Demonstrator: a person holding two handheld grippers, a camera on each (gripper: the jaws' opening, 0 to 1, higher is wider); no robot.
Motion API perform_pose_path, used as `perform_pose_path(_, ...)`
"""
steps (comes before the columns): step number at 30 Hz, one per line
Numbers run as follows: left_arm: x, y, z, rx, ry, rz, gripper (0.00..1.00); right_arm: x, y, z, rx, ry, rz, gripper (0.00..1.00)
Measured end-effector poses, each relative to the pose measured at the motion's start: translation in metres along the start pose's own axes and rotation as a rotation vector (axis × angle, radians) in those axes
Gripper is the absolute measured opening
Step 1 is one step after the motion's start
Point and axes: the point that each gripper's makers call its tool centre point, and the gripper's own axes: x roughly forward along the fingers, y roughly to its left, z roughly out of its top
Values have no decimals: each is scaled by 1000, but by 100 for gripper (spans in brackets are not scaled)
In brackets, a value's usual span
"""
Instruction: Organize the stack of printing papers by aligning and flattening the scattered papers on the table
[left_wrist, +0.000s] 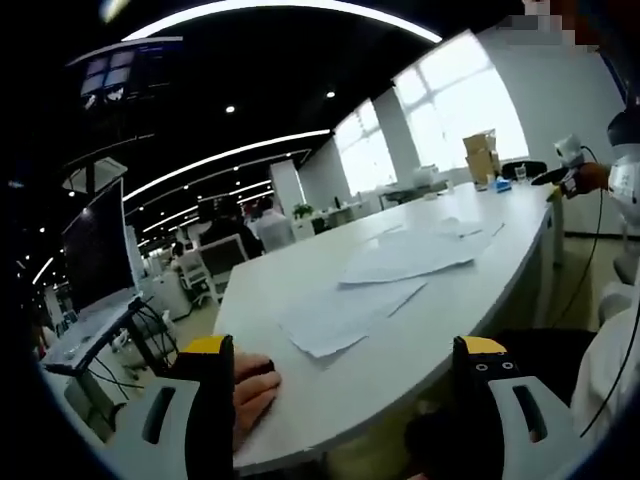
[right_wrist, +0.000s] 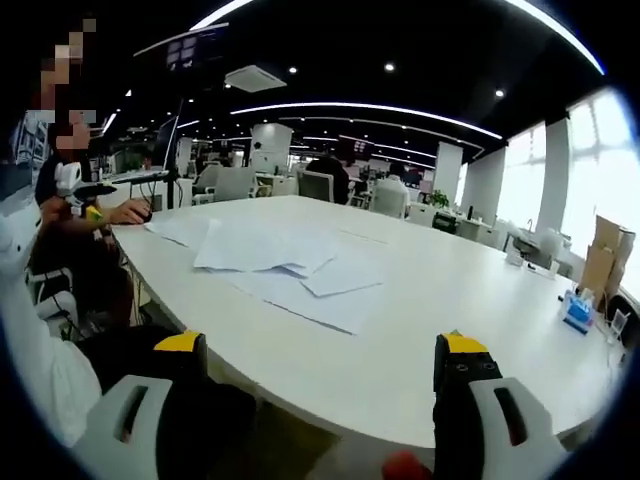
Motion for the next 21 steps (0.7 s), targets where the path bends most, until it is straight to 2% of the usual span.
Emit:
perform_pose_path(5,-5,7,39,42,-37,-6,92,-11,-12,55,-74,-93,-30,89)
perform_pose_path(8,-7,8,47,70,-47,3,92,-14,-12,64,-92,-109,-39,89)
perform_pose_path(10,-7,5,43,54,-56,-2,92,-11,-10,60,-86,-111,-33,89)
perform_pose_path(16,1,-2,1,0,-17,2,92,5,0,9,-31,-20,2,89)
perform_pose_path(18,3,-5,-7,-35,-14,-2,92,8,2,-3,-9,-1,10,89)
perform_pose_path(21,4,-6,-13,-51,-9,-4,92,9,3,-11,7,7,11,89)
